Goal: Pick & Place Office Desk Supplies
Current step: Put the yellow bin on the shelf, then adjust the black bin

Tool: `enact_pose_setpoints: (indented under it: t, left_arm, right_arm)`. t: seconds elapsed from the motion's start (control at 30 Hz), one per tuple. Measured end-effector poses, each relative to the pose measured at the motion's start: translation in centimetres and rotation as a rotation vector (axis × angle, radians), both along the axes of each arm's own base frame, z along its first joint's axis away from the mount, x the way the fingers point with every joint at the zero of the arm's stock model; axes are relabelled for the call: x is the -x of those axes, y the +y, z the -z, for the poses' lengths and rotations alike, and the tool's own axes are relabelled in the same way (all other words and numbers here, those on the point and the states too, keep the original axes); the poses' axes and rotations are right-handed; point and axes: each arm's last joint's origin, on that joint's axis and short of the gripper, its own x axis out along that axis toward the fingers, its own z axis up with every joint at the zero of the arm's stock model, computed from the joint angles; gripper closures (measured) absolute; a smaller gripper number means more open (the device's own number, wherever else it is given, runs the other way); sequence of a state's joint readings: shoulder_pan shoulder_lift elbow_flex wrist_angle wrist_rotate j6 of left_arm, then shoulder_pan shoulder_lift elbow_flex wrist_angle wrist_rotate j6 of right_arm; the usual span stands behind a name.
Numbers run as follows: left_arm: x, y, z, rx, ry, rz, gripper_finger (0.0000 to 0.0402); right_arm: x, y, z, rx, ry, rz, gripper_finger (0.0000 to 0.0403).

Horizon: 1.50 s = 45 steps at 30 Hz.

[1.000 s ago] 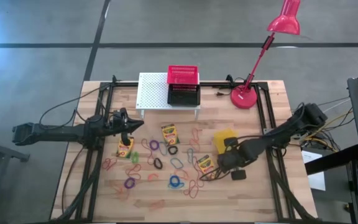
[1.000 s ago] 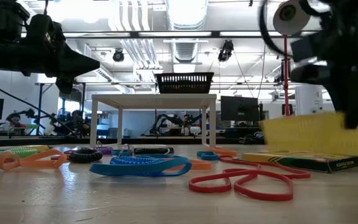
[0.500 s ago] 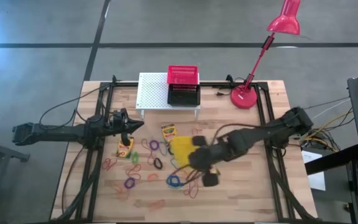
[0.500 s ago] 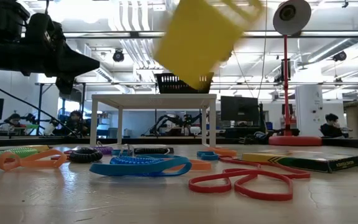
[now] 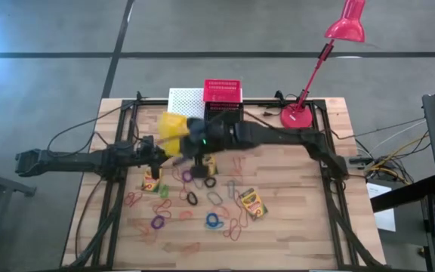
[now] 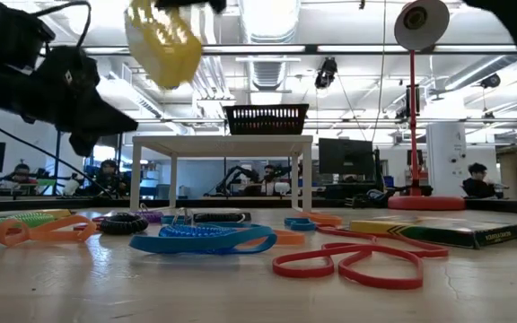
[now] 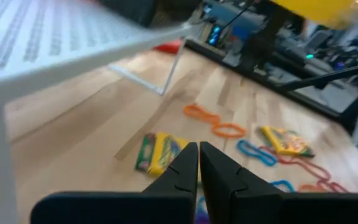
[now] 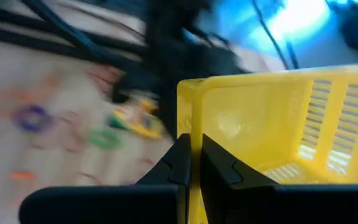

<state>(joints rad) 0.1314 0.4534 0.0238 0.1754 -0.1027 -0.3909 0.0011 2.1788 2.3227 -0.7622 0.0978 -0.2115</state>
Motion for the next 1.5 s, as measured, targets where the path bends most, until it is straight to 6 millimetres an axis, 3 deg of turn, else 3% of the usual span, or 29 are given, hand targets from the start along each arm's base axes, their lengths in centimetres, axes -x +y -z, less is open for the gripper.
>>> enact_pose_setpoints:
  t: [0.17, 0.33, 0.53, 0.93, 1.3, 1.5]
  left_arm:
    - [0.0, 0.0, 0.1, 0.006, 0.016, -0.016, 0.0378]
    - [0.0, 0.0, -0.2, 0.0, -0.007, -0.015, 0.0378]
    - [-0.2, 0.1, -0.8, -0.005, -0.036, -0.013, 0.0378]
    - [-0.6, 0.1, -4.2, -0.02, -0.133, -0.01, 0.0378]
    - [-0.6, 0.3, -5.1, 0.035, -0.131, -0.094, 0.0378]
    - [-0.3, 0.5, -6.1, 0.053, -0.049, -0.192, 0.0381]
  right_arm:
    - [-0.4, -4.8, 1.6, 0.019, 0.016, 0.105, 0.039]
    - [-1.3, -7.1, 3.5, 0.032, 0.025, 0.138, 0.039]
    - [-1.7, -7.9, 4.8, 0.102, 0.063, 0.24, 0.039]
    - [-2.0, -8.8, 6.0, 0.121, 0.089, 0.308, 0.0387]
    - [-2.1, -9.9, 6.4, 0.103, 0.074, 0.343, 0.0297]
    - [-1.3, -9.4, 3.9, 0.102, 0.024, 0.333, 0.0265]
